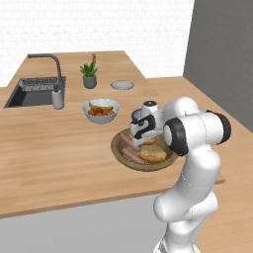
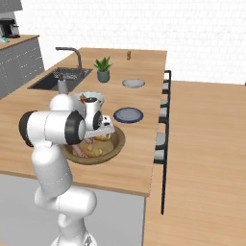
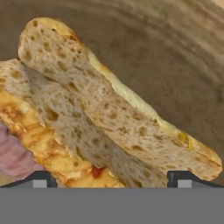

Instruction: Place one bun and one sausage from the bowl on each plate.

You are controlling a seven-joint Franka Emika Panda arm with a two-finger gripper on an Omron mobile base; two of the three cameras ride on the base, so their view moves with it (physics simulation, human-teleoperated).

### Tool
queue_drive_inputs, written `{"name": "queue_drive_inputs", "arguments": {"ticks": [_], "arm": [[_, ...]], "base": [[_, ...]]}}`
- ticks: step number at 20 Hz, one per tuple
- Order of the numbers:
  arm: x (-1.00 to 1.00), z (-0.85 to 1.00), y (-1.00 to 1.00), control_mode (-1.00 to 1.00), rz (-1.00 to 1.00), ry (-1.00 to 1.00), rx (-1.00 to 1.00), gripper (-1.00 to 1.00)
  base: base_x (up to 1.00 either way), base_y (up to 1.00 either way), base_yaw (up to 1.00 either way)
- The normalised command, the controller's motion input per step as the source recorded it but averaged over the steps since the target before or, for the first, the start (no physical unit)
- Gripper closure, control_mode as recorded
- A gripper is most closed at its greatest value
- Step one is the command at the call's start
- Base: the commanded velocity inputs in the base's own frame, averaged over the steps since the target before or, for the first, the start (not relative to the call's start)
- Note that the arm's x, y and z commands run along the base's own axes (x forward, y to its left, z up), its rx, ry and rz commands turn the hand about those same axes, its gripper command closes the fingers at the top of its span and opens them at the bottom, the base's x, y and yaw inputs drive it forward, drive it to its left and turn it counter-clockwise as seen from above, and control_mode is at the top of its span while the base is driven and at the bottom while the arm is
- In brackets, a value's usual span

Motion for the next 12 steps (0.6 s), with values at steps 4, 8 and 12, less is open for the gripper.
{"name": "queue_drive_inputs", "arguments": {"ticks": [4, 8, 12], "arm": [[0.0, 0.0, 0.0, -1.0, 0.0, 0.0, 0.0, 1.0], [0.0, 0.0, 0.0, -1.0, 0.0, 0.0, 0.0, 1.0], [0.0, 0.0, 0.0, -1.0, 0.0, 0.0, 0.0, 1.0]], "base": [[0.0, 0.0, 0.0], [0.0, 0.0, 0.0], [0.0, 0.0, 0.0]]}}
